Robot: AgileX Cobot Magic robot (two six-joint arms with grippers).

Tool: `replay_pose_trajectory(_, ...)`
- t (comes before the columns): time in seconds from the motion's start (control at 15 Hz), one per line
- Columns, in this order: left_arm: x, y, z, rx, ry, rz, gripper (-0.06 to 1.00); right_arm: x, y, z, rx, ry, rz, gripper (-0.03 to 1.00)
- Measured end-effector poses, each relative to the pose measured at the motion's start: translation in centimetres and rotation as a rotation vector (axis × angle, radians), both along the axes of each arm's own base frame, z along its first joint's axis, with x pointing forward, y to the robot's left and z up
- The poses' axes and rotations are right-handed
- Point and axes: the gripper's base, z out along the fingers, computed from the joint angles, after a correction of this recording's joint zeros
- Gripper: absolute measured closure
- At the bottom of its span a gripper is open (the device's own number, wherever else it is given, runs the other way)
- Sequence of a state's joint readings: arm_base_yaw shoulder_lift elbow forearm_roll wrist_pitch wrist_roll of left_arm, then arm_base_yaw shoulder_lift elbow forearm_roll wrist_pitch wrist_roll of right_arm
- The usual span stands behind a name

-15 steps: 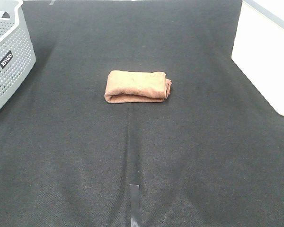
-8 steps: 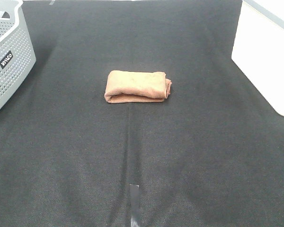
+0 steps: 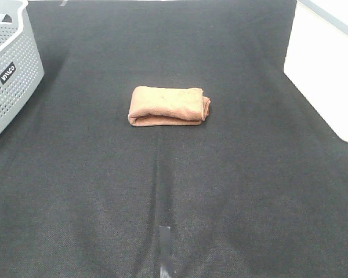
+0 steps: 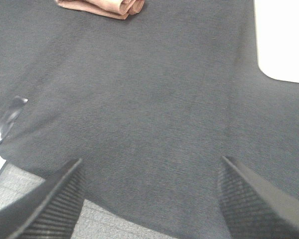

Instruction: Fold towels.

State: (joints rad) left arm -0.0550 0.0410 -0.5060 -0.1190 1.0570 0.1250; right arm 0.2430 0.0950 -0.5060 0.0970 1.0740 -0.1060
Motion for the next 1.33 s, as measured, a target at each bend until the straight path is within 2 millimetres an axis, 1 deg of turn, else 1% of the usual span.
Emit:
replay_pose_trajectory(0.13,-0.6,0.0,0.0,-0.001,-0.04,0.051,0.34,0.1,0.0,0.0,0.0,-0.001,-0.077,0.27)
replay_pose_trajectory(0.2,-0.6,0.0,0.0,-0.001,-0.046,0.055,0.34,0.0,0.0,0.0,0.002,-0.011,-0.148,0.27)
replay_pose_trajectory(0.33,-0.7,0.0,0.0,-0.001,-0.047,0.055,0.34,-0.3,-0.1,0.0,0.004,-0.03,-0.203,0.27)
replay_pose_trajectory(0.6,-0.7,0.0,0.0,-0.001,-0.048,0.055,0.34,-1.3,-0.1,-0.1,0.016,-0.098,-0.213,0.27)
replay_pose_trajectory(1.33,-0.7,0.0,0.0,-0.002,-0.048,0.055,0.34,-1.3,0.0,-0.1,0.017,-0.101,-0.215,0.27)
